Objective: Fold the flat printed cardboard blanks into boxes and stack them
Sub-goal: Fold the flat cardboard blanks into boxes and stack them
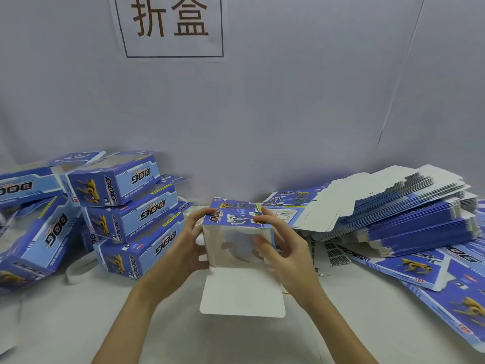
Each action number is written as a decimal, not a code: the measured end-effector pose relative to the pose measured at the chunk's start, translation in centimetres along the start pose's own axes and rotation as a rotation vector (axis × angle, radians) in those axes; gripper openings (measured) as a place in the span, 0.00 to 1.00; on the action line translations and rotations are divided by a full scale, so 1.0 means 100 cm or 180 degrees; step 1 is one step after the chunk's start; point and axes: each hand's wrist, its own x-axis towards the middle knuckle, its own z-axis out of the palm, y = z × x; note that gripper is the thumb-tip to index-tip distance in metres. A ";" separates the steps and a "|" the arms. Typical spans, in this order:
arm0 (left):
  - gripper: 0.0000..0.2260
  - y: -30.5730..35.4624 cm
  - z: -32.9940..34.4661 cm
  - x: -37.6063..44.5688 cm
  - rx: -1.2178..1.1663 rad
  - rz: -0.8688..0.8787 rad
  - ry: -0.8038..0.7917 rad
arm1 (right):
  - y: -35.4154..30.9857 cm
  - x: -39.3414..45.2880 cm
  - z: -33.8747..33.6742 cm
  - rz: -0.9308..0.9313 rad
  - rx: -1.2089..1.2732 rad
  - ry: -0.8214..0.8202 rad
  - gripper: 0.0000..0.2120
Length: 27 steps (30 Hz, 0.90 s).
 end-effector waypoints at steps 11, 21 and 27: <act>0.22 -0.007 -0.009 0.004 -0.0732 -0.0402 0.1196 | -0.015 0.000 -0.005 0.0270 0.0427 -0.1006 0.18; 0.22 -0.015 -0.005 0.011 -0.0799 -0.0109 0.1843 | -0.023 0.001 -0.009 0.0522 0.0118 -0.1205 0.23; 0.16 -0.018 -0.004 0.012 -0.0604 -0.0090 0.1782 | -0.020 0.002 -0.023 0.0608 -0.0180 -0.1356 0.32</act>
